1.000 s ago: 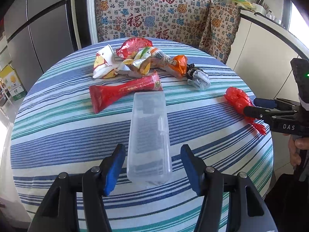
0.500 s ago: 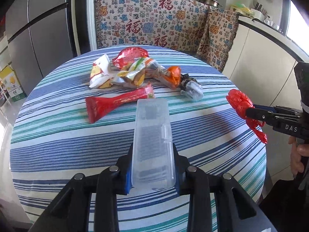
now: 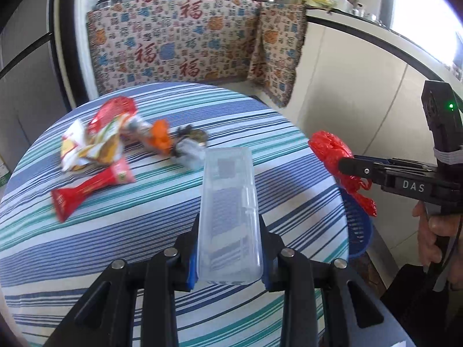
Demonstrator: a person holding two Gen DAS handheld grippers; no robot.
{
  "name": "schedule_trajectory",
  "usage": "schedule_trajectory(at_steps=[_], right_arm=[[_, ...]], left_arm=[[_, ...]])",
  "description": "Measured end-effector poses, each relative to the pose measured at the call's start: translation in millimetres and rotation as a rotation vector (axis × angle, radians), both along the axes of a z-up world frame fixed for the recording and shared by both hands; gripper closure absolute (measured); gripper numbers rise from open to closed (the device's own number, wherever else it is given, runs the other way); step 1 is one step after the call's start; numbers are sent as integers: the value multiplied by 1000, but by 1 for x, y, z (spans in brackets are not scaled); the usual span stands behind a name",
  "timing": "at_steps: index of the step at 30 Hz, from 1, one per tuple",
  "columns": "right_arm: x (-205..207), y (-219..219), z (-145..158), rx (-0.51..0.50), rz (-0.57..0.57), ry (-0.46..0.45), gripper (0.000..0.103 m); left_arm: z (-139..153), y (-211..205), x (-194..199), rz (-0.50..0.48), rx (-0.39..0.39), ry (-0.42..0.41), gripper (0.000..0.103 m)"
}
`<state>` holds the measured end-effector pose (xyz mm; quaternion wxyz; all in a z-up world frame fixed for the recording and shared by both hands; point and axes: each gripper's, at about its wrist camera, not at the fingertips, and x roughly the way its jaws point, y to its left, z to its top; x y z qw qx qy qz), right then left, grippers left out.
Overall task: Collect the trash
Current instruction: 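Carry bag and cup to the blue wastebasket and open both tools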
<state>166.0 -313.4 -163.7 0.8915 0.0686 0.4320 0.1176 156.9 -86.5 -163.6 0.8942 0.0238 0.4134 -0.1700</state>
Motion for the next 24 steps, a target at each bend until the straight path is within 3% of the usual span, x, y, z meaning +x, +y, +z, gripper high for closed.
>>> schedule_trajectory(at_steps=[8,17,24], right_arm=[[-17,-61,5,3,-143,-4,64],[-35,-144,9,-99,-323,27,64],[-30,-194,-11,-99,-399,77,64]], left_arm=[[3,-72,11,-107,-32,22,71],[-12,-171,26,-234,-44,78,71],[-31,-242,37,-297,-33,122,71]])
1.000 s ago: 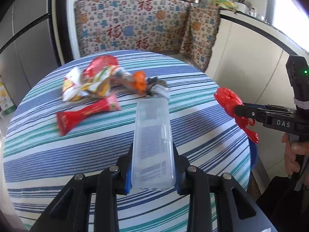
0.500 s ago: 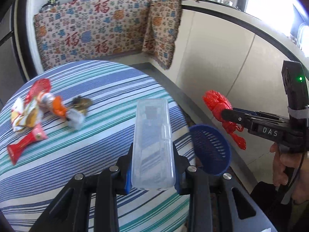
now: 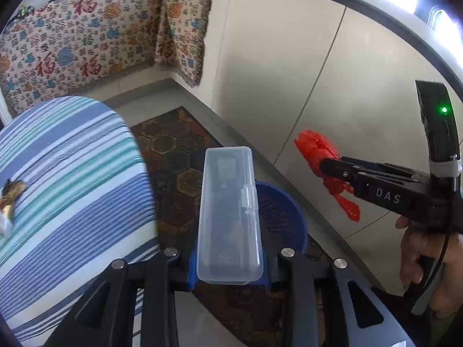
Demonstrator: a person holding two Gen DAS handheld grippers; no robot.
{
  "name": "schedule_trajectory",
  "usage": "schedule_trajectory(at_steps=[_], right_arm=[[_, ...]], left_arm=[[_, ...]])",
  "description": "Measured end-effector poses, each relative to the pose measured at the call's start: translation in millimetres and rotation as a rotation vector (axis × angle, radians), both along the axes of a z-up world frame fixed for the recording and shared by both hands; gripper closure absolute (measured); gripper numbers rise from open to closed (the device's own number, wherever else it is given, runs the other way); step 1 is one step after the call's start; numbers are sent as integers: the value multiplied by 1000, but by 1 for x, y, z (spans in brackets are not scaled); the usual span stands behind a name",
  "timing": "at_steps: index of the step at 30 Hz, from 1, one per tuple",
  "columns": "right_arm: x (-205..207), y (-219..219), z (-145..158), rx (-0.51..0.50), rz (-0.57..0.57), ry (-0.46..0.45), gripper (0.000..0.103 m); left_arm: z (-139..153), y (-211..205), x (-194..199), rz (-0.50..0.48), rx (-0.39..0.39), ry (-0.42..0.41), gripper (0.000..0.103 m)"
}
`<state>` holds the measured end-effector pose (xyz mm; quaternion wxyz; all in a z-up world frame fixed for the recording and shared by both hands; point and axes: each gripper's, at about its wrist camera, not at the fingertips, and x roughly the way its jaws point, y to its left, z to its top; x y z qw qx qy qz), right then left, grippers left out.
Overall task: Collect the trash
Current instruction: 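Carry bag and cup to the blue wastebasket and open both tools, then move both tools back over the table toward the remaining trash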
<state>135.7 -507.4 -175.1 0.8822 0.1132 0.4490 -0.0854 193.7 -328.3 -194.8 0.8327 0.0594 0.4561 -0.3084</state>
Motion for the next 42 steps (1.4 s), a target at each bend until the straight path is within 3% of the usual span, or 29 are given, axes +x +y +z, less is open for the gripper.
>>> schedule_trajectory(at_steps=[5,16,19,20,21,22,23,28,34,42], right_arm=[[1,-25,-24,104,-64,18,64],[0,-48,-33,127,-88,33,62],[-2,-51,-36,141,-97,15,56],[-3,-52,-37,150,-98,13,46],[-1,-53,-38,159,-100,11,43],[0,-54,-37,162,-104,6,41],[0,-54,-36,161,-105,3,41],[-3,-51,-23,129,-110,-42,36],[-7,-43,-7,65,-114,-110,32],[-5,-13,9,-73,-80,-163,29]], left_arm=[[-19,-36,8,-19,21,27,71],[-54,-71,22,-67,62,61,71],[-64,-80,26,-77,71,58,70],[-67,-83,27,-80,73,62,70],[-70,-85,31,-85,73,71,63],[-73,-86,33,-88,71,82,49],[-73,-85,35,-80,65,75,44],[-61,-76,35,-58,36,42,43],[-27,-50,25,-32,-5,-19,43],[8,38,-11,43,17,-100,41]])
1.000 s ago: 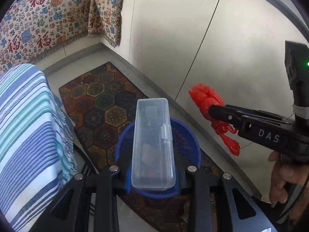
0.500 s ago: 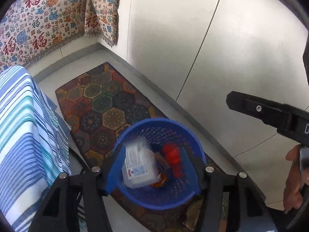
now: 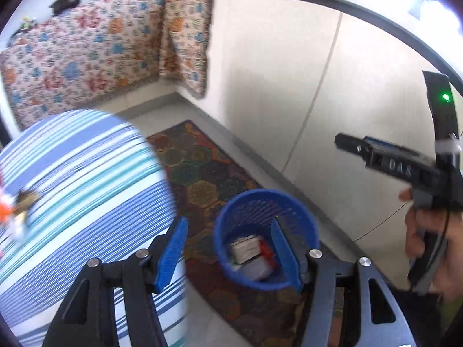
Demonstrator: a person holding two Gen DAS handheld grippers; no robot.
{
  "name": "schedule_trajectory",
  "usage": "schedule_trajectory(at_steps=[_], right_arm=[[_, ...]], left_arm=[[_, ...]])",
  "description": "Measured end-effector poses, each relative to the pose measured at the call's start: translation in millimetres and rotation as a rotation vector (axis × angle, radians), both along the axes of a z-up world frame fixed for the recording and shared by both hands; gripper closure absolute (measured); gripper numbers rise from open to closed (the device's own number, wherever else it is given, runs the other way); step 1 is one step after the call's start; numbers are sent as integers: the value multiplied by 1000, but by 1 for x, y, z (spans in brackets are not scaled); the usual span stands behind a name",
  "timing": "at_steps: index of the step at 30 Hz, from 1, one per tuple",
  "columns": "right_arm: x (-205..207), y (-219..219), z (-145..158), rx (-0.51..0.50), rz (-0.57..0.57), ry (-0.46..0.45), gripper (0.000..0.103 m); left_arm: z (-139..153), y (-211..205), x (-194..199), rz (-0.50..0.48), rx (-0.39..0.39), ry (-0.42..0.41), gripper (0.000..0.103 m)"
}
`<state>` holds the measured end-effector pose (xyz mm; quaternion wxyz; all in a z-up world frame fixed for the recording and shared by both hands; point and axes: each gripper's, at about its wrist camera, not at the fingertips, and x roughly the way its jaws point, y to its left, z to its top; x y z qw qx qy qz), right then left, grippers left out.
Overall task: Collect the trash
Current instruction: 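Move both tools back over the table toward the remaining trash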
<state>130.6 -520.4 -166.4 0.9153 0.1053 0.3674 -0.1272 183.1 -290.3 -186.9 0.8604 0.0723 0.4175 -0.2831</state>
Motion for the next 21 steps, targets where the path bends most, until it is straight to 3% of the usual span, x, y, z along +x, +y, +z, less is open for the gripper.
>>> schedule_trajectory(at_steps=[5,12,21], right_arm=[[8,48,1,-27,95,-6,28],[18,162,-3,-24,369,-1,27],[28,265,-25,-17,563,51,24]], left_arm=[[-3,79,-16,101,37,10,41],[-12,177,-30,227,107,3,41],[-19,284,-33,366,113,16,41]])
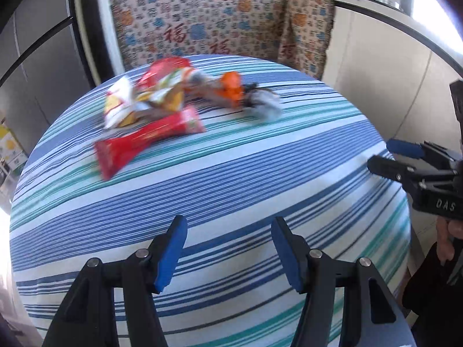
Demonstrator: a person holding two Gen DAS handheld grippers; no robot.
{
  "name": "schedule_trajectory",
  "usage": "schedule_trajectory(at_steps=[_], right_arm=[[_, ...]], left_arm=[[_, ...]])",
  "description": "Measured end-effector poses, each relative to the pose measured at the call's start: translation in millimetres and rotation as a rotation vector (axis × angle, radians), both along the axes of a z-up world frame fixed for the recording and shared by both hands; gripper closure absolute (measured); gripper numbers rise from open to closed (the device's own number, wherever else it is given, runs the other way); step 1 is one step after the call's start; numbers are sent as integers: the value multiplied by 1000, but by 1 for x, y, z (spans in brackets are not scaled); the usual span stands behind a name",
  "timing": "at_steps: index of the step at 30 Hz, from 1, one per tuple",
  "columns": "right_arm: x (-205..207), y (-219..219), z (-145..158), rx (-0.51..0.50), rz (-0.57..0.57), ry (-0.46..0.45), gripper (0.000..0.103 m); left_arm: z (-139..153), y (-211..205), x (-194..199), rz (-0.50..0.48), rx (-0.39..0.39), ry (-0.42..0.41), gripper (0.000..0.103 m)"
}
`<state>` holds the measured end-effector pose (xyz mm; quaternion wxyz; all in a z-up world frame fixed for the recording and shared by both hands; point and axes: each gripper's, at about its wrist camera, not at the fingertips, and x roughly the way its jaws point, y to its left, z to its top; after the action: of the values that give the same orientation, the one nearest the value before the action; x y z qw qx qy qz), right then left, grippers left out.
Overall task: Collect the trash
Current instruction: 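Move both tools back over the table toward the remaining trash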
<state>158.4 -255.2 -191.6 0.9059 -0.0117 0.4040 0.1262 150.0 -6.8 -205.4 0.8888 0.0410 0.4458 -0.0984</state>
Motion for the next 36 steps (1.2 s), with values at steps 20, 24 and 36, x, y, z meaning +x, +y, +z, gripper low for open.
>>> schedule_trajectory(at_steps=[20,24,36], right_arm=[[-9,64,-22,-69,96,35,21],[-12,54,-22,-75,82,33,21],[-9,25,-18,-36,14,46,21]], left_arm=[[4,92,99,-325,64,-3,32],[0,85,87,-424,-39,71,34],[11,47,70,-352,-39,19,32]])
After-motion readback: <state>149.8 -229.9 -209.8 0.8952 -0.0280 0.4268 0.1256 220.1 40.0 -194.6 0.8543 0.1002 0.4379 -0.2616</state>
